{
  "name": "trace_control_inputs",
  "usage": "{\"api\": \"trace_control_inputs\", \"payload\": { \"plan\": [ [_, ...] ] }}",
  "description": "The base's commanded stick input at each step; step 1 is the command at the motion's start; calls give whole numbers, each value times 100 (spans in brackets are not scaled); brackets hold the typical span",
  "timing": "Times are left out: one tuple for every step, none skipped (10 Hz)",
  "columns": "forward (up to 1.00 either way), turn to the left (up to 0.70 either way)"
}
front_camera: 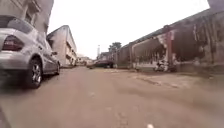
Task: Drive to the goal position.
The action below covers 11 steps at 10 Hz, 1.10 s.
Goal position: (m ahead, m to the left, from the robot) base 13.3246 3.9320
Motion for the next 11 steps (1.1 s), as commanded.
{"api": "trace_control_inputs", "payload": {
  "plan": [
    [100,18],
    [100,0],
    [100,0],
    [100,0],
    [100,0],
    [100,20],
    [100,25],
    [100,9],
    [100,7],
    [100,24],
    [100,34]
  ]
}}
